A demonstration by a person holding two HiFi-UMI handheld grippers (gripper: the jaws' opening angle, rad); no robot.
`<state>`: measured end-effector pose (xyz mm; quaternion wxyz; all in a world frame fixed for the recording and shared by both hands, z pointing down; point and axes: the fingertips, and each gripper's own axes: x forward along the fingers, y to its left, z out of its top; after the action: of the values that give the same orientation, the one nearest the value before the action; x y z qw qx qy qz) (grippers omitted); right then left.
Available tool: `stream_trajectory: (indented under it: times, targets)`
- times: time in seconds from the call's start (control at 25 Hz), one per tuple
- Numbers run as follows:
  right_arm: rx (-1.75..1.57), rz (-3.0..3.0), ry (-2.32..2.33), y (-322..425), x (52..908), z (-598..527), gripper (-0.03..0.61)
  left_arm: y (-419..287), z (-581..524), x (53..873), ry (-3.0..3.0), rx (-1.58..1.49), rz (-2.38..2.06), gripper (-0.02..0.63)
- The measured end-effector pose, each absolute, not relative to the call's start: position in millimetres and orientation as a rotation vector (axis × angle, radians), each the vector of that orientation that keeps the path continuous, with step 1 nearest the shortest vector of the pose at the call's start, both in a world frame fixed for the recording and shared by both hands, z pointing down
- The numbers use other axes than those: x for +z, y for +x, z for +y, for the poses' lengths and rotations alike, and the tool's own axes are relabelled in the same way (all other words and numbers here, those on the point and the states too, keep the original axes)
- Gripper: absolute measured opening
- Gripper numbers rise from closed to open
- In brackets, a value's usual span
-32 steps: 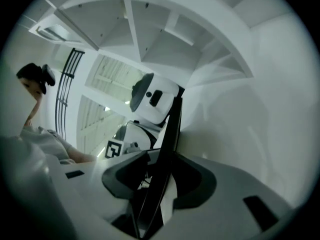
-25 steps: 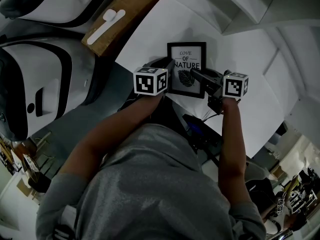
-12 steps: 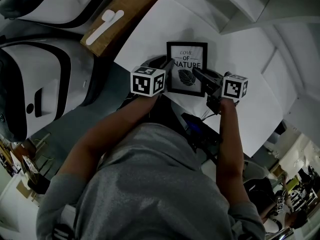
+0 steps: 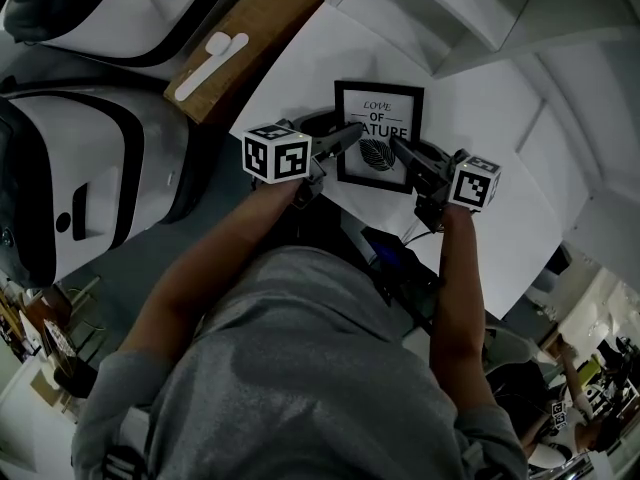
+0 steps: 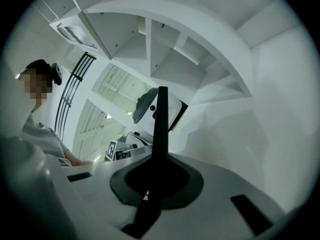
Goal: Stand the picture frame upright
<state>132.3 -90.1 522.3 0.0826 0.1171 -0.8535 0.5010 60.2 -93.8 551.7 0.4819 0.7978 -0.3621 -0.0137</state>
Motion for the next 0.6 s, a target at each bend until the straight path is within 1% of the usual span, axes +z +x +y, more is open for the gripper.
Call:
stream_trajectory:
  times: [0.24, 0.4, 0.44, 0.56, 0.6]
  targets:
    - [1.486, -2.601, 0.277, 128, 503, -86, 0.032, 52, -110, 528, 2.055, -0.065, -0.855, 0.218]
    - [1.484, -2.661, 0.228, 125, 488, -84, 0.034, 44, -120, 498, 2.085, -0.251, -0.709, 0.214]
    - [1.488, -2.678, 0.223, 126, 485, -84, 0.034, 40, -123, 489, 2.081, -0.325, -0.667, 0.194]
    - [1.487, -2.739, 0.188, 127, 473, -84, 0.034, 32, -127, 466, 2.09, -0.461, -0.585, 0.099]
    - [1.48, -2.757, 0.176, 128, 469, -84, 0.034, 32, -128, 460, 2.11, -0.464, -0.566, 0.099]
